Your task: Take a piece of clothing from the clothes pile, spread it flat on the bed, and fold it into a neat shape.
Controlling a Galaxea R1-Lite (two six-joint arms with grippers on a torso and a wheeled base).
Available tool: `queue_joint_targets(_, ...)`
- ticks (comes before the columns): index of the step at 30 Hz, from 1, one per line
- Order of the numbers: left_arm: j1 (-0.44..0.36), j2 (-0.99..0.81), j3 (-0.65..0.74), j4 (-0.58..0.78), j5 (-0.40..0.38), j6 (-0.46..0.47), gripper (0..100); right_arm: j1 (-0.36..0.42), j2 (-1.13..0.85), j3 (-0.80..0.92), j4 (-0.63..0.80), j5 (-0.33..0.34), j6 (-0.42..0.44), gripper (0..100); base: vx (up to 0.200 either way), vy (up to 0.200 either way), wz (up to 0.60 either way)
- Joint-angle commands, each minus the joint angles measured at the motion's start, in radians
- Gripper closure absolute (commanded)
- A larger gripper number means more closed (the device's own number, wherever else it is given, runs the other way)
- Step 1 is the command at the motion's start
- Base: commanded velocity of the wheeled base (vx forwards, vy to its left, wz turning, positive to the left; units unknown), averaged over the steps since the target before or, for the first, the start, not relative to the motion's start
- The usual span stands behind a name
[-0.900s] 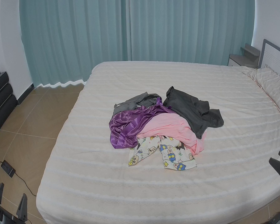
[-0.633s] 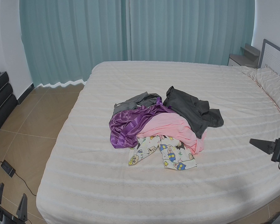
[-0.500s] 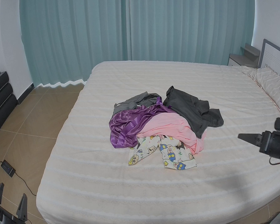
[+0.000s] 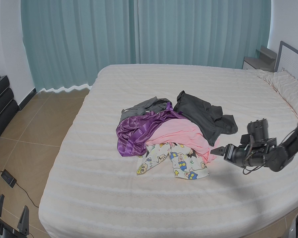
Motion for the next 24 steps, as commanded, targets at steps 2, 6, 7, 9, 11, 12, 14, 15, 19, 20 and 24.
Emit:
queue_joint_targets(2, 0.0, -0.013, 0.018, 0.0, 0.001, -0.003, 0, 0.107, 0.463, -0.163, -0.142, -0.083, 0.005, 0, 0.0, 0.0, 0.0)
queue_joint_targets(6, 0.0, -0.013, 0.018, 0.0, 0.001, -0.003, 0, 0.104, 0.5, -0.19, -0.145, -0.083, -0.02, 0, 0.0, 0.0, 0.0)
queue_joint_targets(7, 0.0, -0.013, 0.018, 0.0, 0.001, -0.003, 0, 0.106, 0.505, -0.196, -0.145, -0.083, -0.02, 0, 0.0, 0.0, 0.0)
queue_joint_targets(9, 0.0, -0.013, 0.018, 0.0, 0.001, -0.003, 0, 0.106, 0.519, -0.215, -0.147, -0.083, -0.021, 0, 0.0, 0.0, 0.0)
queue_joint_targets(11, 0.0, -0.013, 0.018, 0.0, 0.001, -0.003, 0, 0.104, 0.526, -0.239, -0.147, -0.09, -0.026, 0, 0.0, 0.0, 0.0)
queue_joint_targets(12, 0.0, -0.013, 0.018, 0.0, 0.001, -0.003, 0, 0.103, 0.531, -0.249, -0.147, -0.094, -0.027, 0, 0.0, 0.0, 0.0)
queue_joint_targets(14, 0.0, -0.013, 0.018, 0.0, 0.001, -0.003, 0, 0.101, 0.542, -0.264, -0.147, -0.096, -0.029, 0, 0.0, 0.0, 0.0)
queue_joint_targets(15, 0.0, -0.013, 0.018, 0.0, 0.001, -0.003, 0, 0.101, 0.545, -0.27, -0.147, -0.096, -0.032, 0, 0.0, 0.0, 0.0)
queue_joint_targets(19, 0.0, -0.013, 0.018, 0.0, 0.001, -0.003, 0, 0.107, 0.549, -0.295, -0.147, -0.099, -0.041, 0, 0.0, 0.0, 0.0)
queue_joint_targets(20, 0.0, -0.013, 0.018, 0.0, 0.001, -0.003, 0, 0.109, 0.549, -0.298, -0.148, -0.099, -0.044, 0, 0.0, 0.0, 0.0)
queue_joint_targets(24, 0.0, -0.013, 0.018, 0.0, 0.001, -0.003, 0, 0.126, 0.551, -0.316, -0.154, -0.102, -0.061, 0, 0.0, 0.0, 0.0)
